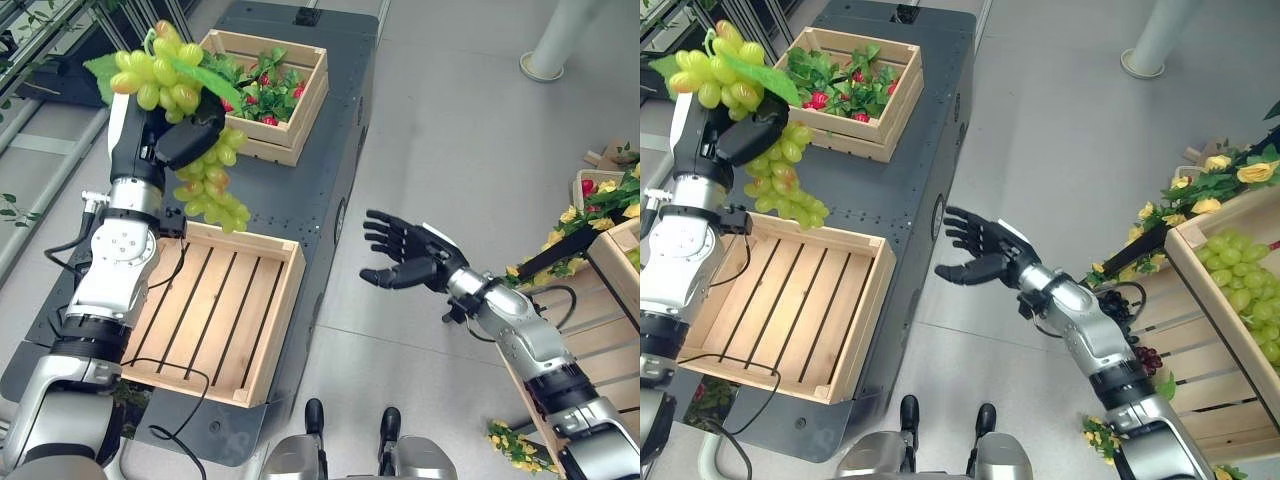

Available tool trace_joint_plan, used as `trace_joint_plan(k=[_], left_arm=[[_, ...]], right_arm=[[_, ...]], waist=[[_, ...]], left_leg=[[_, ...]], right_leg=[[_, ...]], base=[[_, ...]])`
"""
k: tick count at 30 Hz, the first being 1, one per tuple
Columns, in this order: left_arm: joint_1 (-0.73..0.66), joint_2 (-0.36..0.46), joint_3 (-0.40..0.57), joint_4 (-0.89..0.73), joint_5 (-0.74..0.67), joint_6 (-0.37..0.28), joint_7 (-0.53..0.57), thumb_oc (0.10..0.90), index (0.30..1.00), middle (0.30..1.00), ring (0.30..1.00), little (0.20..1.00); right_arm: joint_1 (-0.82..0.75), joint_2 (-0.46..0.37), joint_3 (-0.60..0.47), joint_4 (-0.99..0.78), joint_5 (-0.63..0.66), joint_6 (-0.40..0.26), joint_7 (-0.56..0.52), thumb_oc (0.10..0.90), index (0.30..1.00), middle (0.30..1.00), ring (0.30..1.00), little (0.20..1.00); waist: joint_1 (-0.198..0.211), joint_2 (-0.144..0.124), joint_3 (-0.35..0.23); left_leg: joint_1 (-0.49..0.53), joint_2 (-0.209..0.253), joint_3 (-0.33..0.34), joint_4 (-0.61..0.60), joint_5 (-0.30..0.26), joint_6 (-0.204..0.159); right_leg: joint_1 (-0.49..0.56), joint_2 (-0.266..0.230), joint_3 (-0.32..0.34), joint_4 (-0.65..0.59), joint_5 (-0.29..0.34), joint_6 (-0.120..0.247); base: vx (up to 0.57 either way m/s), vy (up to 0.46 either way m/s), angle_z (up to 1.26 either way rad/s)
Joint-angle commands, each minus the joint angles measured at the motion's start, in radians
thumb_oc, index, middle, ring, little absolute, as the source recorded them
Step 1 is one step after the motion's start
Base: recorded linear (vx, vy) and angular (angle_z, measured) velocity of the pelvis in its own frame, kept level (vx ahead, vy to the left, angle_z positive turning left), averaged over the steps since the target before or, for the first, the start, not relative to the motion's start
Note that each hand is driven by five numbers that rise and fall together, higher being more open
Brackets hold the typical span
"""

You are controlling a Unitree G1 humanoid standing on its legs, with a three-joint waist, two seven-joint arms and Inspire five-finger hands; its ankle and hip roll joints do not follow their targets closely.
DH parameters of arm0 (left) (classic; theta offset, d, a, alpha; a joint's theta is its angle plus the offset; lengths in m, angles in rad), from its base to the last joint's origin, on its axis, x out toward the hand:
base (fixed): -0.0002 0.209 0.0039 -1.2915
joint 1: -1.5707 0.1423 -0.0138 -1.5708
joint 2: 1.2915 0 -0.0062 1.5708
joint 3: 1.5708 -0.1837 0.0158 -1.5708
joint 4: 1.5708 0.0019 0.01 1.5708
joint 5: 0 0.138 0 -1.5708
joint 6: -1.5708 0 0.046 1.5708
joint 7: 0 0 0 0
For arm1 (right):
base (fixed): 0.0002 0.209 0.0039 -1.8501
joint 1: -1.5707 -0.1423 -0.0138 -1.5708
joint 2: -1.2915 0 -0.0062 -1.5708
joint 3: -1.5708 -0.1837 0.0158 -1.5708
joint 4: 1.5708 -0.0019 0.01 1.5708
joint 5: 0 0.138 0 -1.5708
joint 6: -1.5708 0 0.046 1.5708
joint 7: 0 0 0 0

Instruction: Pick up the fruits from the basket on one side to the basket on the other side

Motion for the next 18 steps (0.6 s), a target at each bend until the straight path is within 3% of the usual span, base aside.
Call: trace_joint_plan(k=[1,4,18], left_arm=[[-0.138,-0.031,-0.038,0.040,-0.117,-0.178,-0.051,0.400,0.300,0.300,0.300,0.300],[-0.193,-0.059,-0.073,0.047,-0.162,-0.180,-0.091,0.400,0.300,0.300,0.300,0.300],[-0.387,-0.126,-0.248,0.121,-0.092,-0.175,-0.166,0.400,0.300,0.300,0.300,0.300]], right_arm=[[-0.014,0.034,0.044,-0.018,0.102,-0.055,-0.020,0.800,0.900,0.900,0.900,0.900],[-0.078,0.059,0.057,-0.026,0.141,-0.051,-0.041,0.800,0.900,0.900,0.900,0.900],[-0.286,0.183,0.084,0.009,0.369,-0.041,-0.230,0.800,0.900,0.900,0.900,0.900]], waist=[[-0.003,0.048,-0.300],[-0.011,0.052,-0.316],[-0.023,0.058,-0.355]], left_leg=[[-0.035,-0.035,-0.029,-0.007,-0.058,-0.043],[-0.030,-0.028,-0.020,-0.007,-0.062,-0.041],[-0.002,-0.011,0.014,-0.007,-0.077,-0.038]], right_leg=[[-0.051,-0.007,0.039,0.001,0.015,-0.015],[-0.051,-0.004,0.046,0.003,0.012,-0.020],[-0.043,0.007,0.078,0.001,0.006,-0.028]], base=[[-0.03,-0.053,0.01],[-0.01,-0.039,-0.04],[0.00,-0.015,-0.10]])
